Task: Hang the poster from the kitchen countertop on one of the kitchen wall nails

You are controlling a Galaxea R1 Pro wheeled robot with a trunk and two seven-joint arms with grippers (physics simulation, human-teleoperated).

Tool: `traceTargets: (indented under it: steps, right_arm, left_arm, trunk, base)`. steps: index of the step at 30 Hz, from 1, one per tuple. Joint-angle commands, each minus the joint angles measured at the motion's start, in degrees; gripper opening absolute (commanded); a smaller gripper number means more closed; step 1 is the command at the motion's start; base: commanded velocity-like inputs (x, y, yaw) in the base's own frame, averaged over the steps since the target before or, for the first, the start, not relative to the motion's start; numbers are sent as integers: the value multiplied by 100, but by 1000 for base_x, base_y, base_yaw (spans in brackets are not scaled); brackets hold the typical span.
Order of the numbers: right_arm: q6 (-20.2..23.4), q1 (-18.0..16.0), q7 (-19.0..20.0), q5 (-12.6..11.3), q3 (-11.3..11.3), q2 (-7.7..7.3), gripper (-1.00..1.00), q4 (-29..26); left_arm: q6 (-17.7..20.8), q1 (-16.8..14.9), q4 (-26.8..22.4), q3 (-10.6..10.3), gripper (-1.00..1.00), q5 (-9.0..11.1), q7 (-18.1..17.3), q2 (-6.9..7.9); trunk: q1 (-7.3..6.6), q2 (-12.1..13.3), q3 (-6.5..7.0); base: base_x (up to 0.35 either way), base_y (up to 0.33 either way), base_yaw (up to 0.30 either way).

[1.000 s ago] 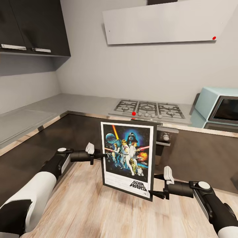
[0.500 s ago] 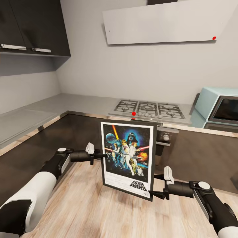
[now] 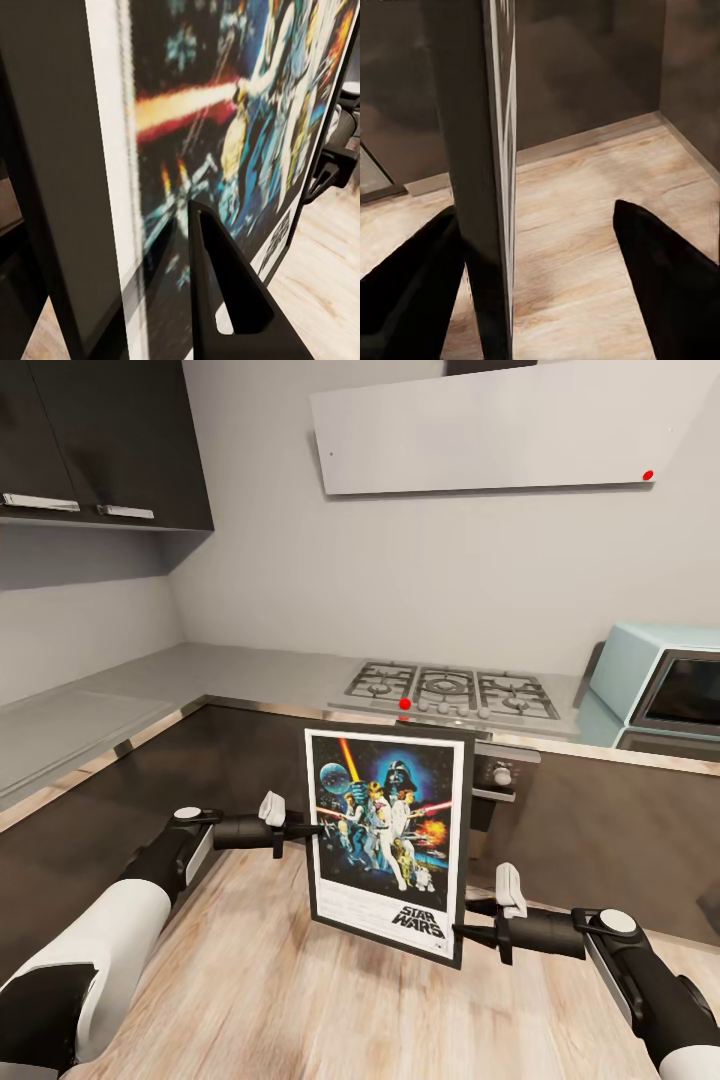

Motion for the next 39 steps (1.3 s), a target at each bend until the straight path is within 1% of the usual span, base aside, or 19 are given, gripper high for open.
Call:
traceTargets:
  steps: [1, 2, 3, 18, 22, 23, 25, 29, 39]
  right_arm:
    - [24, -2, 23, 18, -14, 1, -100, -6]
    - [24, -1, 24, 18, -13, 1, -100, -7]
    - [24, 2, 26, 18, -12, 1, -100, -9]
    - [28, 5, 29, 18, -11, 1, -100, -13]
    - [30, 5, 29, 18, -11, 1, -100, -13]
    - [29, 5, 29, 18, -11, 1, -100, -13]
    - [31, 5, 29, 18, -11, 1, -100, -13]
    - [30, 5, 29, 18, -11, 1, -100, -19]
    - [32, 5, 33, 18, -19, -3, -100, -45]
  left_arm:
    - [55, -2, -7, 21, -100, -42, -34, -4]
    - [57, -2, -7, 21, -100, -42, -33, -4]
    - [58, -2, -11, 21, 100, -42, -33, -4]
    - [64, -2, -8, 26, 100, -50, -10, -4]
    - [64, -2, -2, 34, 100, -51, -1, 17]
    - [64, -2, 0, 35, 100, -51, 0, 38]
    - [64, -2, 5, 37, 100, -51, 1, 139]
    - [64, -2, 48, 45, 100, -51, 5, 375]
    - [57, -2, 98, 47, 100, -45, 12, 678]
  trunk:
    - [0, -3, -6]
    - [0, -3, -6]
    - [0, -3, -6]
    - [0, -3, -6]
    - [0, -3, -6]
    - [0, -3, -6]
    - [0, -3, -6]
    - [0, -3, -6]
    - [0, -3, -6]
  base:
    - [0, 0, 0]
    - [0, 0, 0]
    - [0, 0, 0]
    - [0, 0, 0]
    - [0, 0, 0]
    - [0, 0, 0]
    - [0, 0, 0]
    - [0, 0, 0]
    - [0, 0, 0]
